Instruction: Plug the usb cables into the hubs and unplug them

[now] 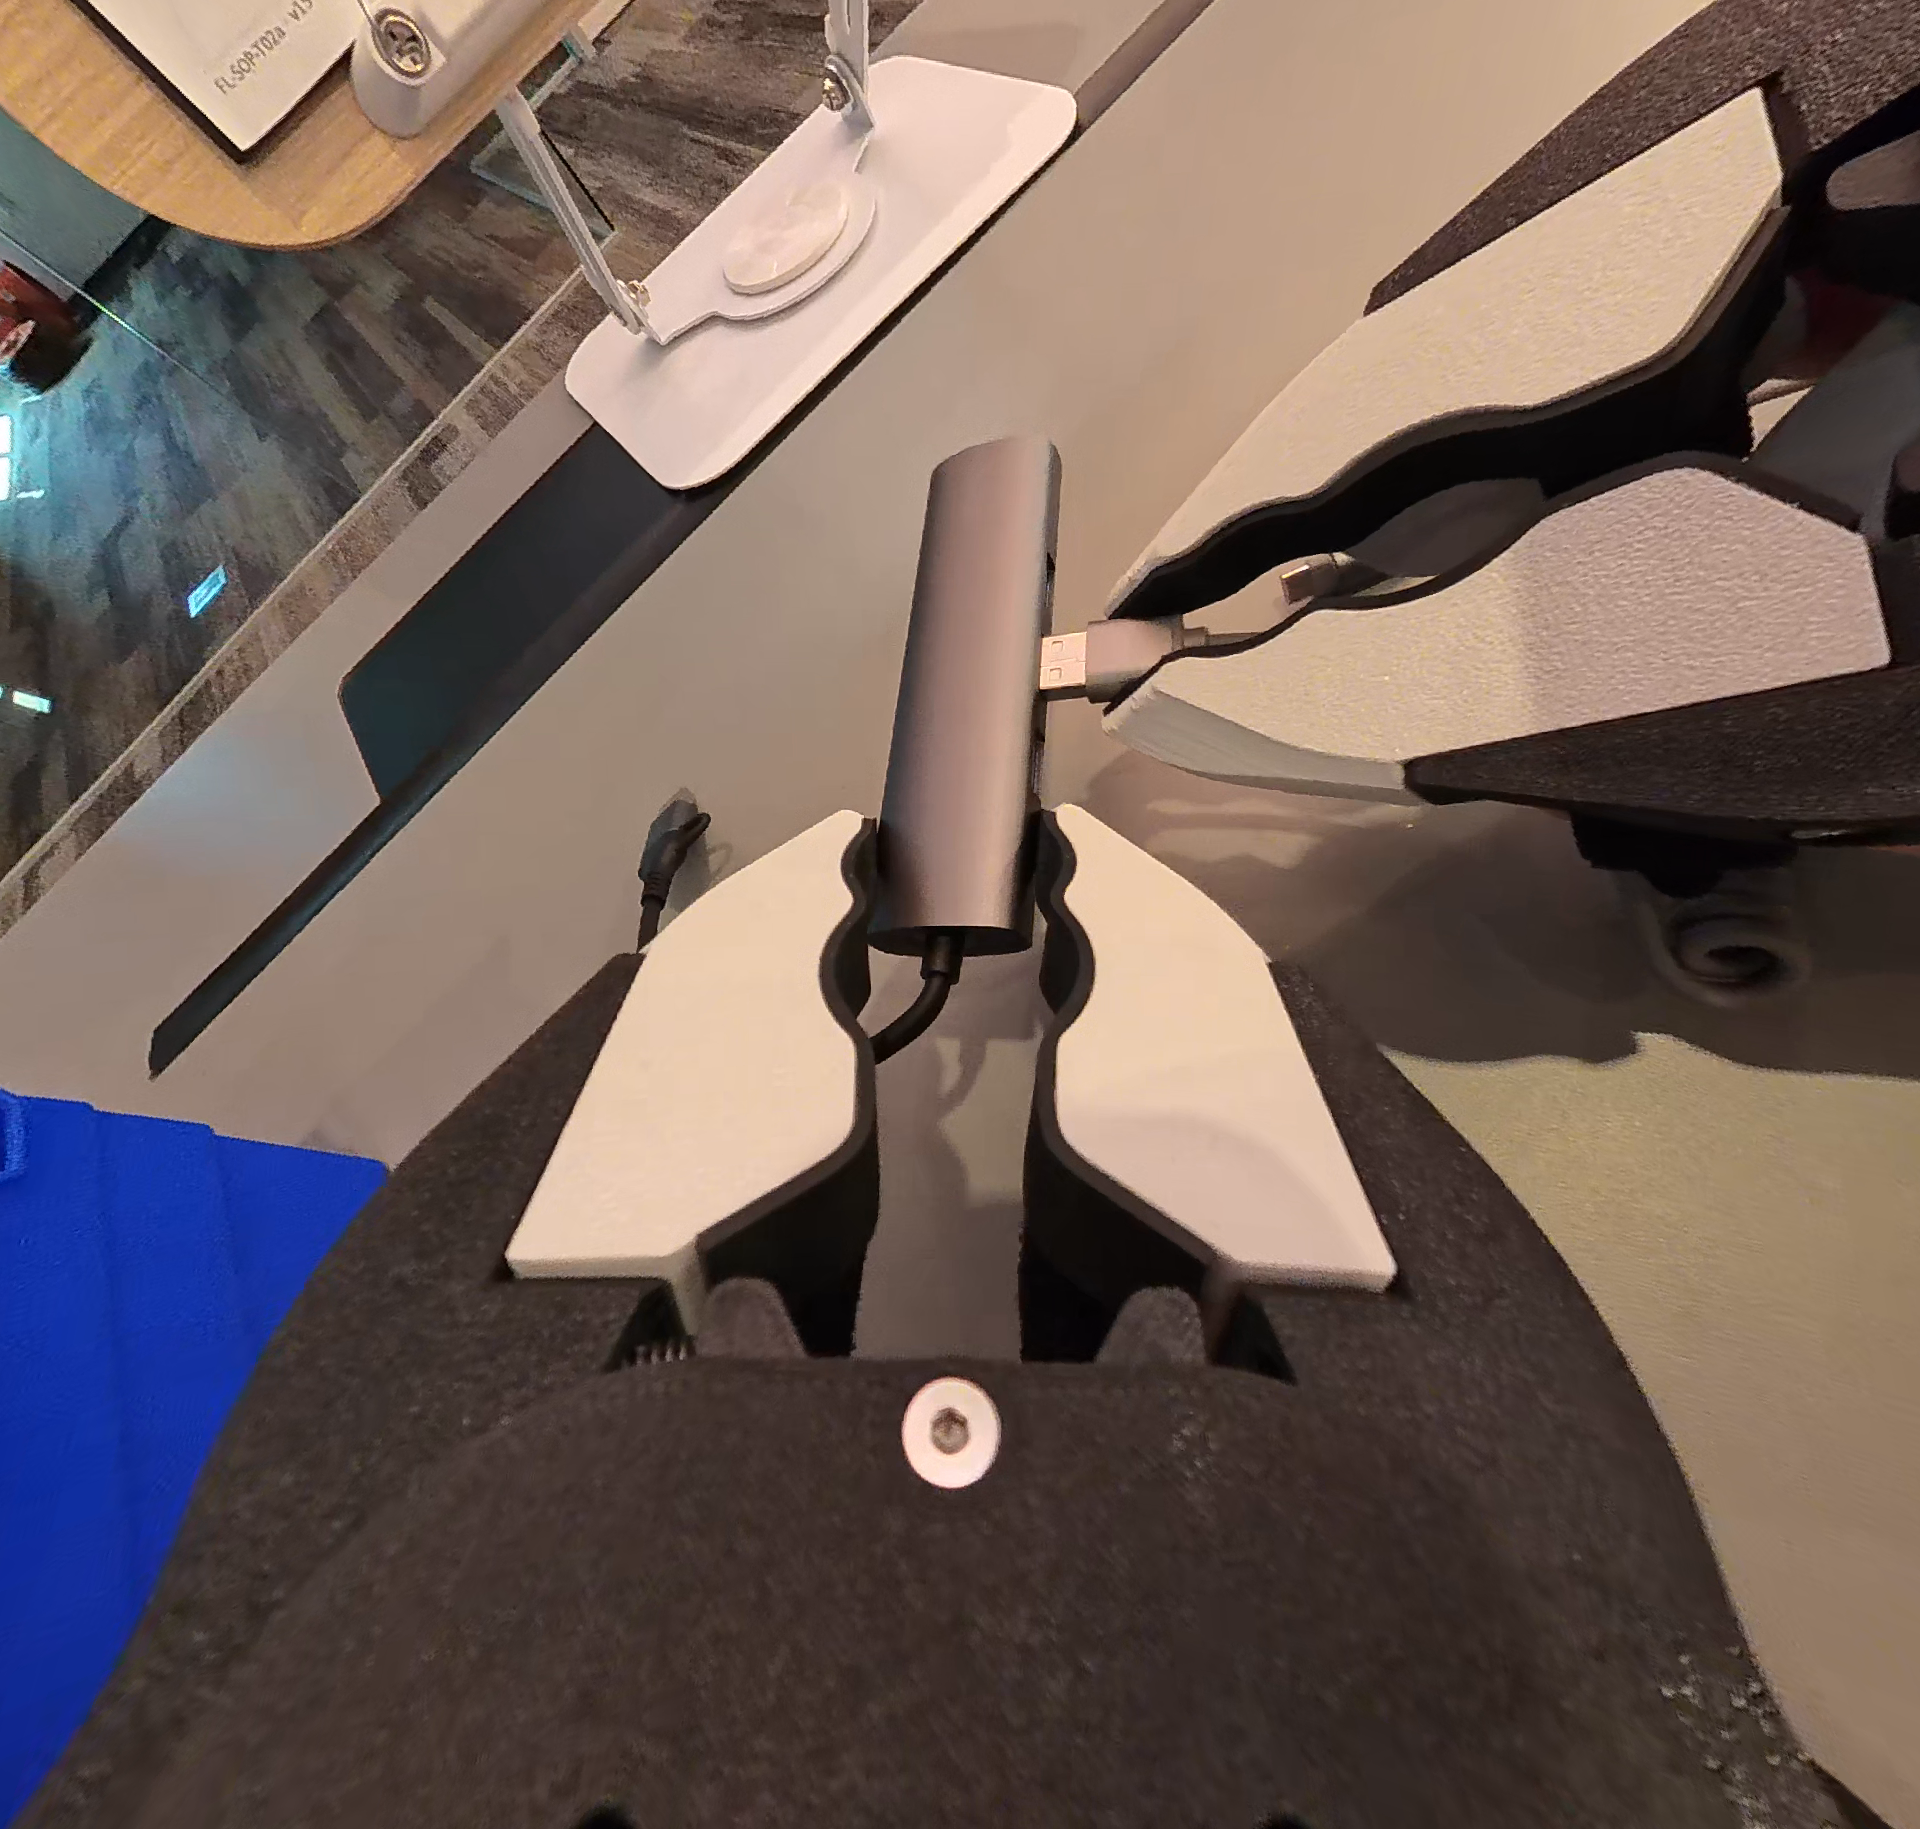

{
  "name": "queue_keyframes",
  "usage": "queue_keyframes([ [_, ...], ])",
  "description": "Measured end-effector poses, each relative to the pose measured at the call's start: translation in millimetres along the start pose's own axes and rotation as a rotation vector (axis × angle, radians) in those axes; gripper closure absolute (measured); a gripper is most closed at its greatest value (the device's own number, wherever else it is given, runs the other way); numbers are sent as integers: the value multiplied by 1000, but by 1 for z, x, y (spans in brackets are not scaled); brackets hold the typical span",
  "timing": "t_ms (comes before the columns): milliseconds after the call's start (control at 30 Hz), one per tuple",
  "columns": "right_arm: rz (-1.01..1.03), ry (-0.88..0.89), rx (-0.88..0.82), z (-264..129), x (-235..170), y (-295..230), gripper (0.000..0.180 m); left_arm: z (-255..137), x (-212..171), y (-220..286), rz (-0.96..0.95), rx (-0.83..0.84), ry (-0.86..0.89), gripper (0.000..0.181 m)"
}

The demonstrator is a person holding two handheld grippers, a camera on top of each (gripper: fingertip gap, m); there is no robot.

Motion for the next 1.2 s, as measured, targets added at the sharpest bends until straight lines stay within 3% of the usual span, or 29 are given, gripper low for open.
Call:
queue_keyframes([
  [667, -7, -3, 41, -3, -3, 0, 164, -1, 2, 5, 99, -29, 54, 153],
  [733, 3, -7, 30, -3, -1, 2, 164, 0, 5, 15, 147, -66, 74, 167],
  [867, -17, -37, 10, 0, -5, 5, 164, 7, 7, 17, 235, 28, 16, 168],
  [1200, -54, -40, -15, 1, -8, 5, 164, 8, 6, 13, 137, 50, 35, 158],
])
Point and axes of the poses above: each gripper's, where its closed fingertips meet, z out along the fingers, x out of its top, y = z × x across the jaws, the point moved 2 cm from there along -z, back along the fingers, and after that the axes turned 8 degrees about -x, right-handed, at the moved point
